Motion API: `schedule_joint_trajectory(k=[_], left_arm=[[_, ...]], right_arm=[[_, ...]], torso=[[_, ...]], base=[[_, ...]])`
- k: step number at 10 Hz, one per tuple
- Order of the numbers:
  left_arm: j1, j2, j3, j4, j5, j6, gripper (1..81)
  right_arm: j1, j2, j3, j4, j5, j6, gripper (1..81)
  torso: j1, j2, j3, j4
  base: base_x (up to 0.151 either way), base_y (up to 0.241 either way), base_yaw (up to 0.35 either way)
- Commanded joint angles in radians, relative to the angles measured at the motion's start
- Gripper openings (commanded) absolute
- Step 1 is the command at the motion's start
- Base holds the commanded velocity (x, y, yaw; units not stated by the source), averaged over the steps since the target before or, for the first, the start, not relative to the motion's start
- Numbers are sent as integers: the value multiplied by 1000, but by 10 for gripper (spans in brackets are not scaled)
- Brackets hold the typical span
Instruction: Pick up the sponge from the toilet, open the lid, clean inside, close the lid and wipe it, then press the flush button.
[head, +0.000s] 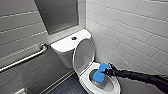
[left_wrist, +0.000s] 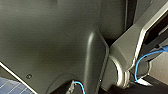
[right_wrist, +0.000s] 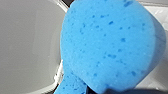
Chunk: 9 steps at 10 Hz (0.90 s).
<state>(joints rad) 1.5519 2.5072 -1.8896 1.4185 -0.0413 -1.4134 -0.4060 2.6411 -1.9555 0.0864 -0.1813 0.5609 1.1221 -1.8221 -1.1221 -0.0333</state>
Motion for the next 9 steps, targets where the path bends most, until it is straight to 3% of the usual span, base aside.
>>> schedule_joint_trajectory(k=[1,6,9], left_arm=[[27,-13,21,7,23,5,811],[67,85,33,20,23,5,811],[98,125,18,22,34,11,811]], right_arm=[[161,0,-3,26,-27,11,10],[190,16,-23,23,-20,40,10],[187,71,-101,23,-9,63,10]], torso=[[0,0,0,0],[0,0,0,0],[0,0,0,0]], base=[[0,0,0],[0,0,0],[0,0,0]])
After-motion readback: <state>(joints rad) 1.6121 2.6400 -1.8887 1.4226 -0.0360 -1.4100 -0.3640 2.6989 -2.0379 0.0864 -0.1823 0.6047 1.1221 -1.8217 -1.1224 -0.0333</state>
